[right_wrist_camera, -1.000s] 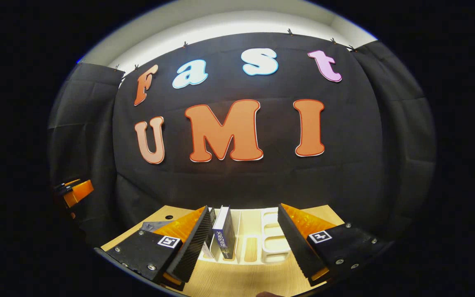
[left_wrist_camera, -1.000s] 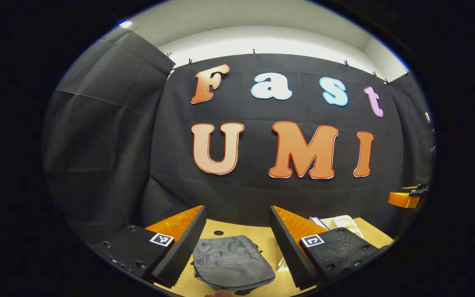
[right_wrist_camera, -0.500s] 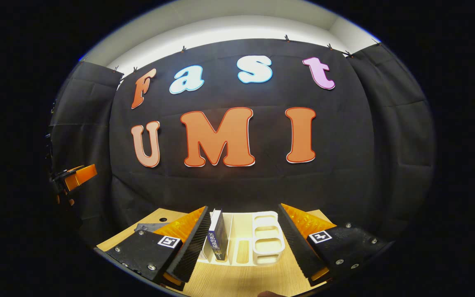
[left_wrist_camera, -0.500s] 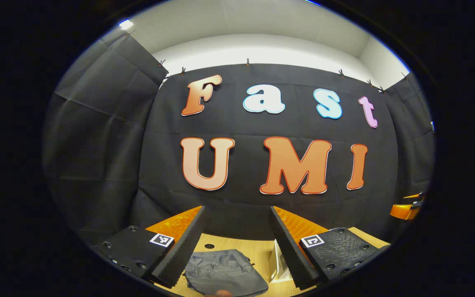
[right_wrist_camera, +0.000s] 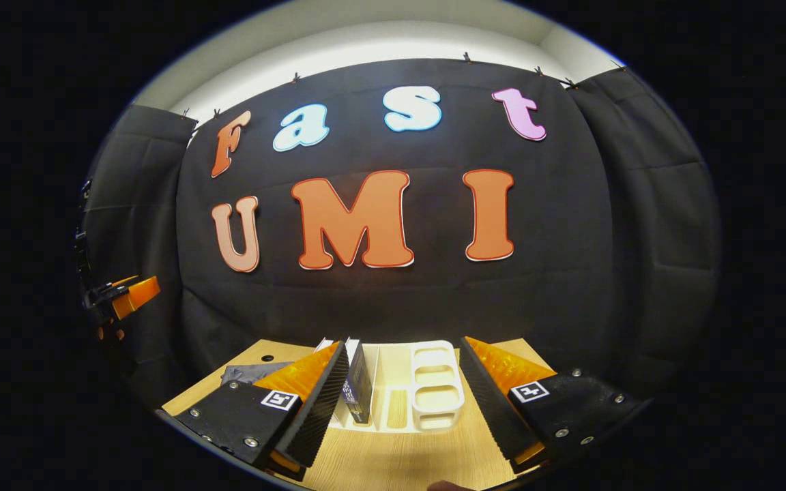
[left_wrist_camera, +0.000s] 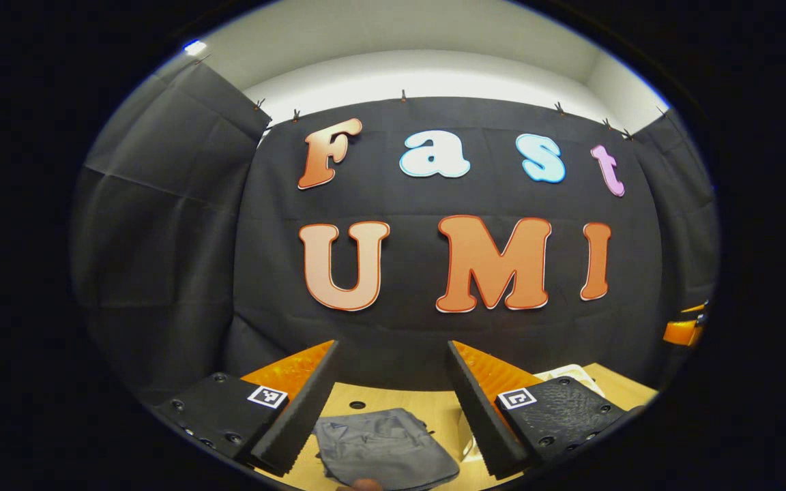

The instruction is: Open the schoolbag, grab two books from the bookshelf and put them into the schoolbag.

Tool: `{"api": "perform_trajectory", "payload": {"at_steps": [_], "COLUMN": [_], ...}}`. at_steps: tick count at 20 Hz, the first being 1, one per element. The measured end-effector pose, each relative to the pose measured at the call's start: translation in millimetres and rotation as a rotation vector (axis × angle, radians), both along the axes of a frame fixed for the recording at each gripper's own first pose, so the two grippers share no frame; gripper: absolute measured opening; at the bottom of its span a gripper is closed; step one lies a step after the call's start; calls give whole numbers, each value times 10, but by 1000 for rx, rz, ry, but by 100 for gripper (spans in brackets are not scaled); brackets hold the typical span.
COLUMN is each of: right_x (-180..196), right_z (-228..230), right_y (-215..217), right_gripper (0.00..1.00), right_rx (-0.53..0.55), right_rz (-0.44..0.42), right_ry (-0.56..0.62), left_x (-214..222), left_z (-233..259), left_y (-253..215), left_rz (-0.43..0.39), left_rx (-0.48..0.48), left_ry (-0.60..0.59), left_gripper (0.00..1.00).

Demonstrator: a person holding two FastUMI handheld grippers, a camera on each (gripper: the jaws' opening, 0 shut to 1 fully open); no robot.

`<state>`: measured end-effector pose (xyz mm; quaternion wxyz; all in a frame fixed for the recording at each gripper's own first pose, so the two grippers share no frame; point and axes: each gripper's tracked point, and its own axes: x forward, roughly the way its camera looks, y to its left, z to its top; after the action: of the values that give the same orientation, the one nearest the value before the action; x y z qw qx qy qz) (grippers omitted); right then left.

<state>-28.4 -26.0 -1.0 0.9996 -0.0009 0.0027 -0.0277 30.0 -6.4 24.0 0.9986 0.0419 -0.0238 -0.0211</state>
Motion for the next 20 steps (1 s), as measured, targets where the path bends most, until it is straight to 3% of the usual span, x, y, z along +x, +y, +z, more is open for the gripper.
{"api": "perform_trajectory", "payload": {"at_steps": [3,9,14,17,20], "right_x": [22,79,122,144,147], "right_z": [-84,-265,-397,-517,-647], "right_y": [47,128,136,107,53], "right_gripper": [97,97,97,97,97], "right_rx": [10,-17,-35,-27,-32], "right_rz": [14,37,26,9,-8], "right_ry": [27,97,138,167,196], "left_x": [-29,-99,-267,-316,-423], "left_z": [-229,-1003,-1849,-2238,-2661], "left_y": [39,55,10,71,42], "left_rz": [-9,-32,-86,-103,-153], "left_rx": [92,366,410,504,536], "left_ry": [59,186,339,399,488], "left_gripper": [96,96,97,97,97]}}
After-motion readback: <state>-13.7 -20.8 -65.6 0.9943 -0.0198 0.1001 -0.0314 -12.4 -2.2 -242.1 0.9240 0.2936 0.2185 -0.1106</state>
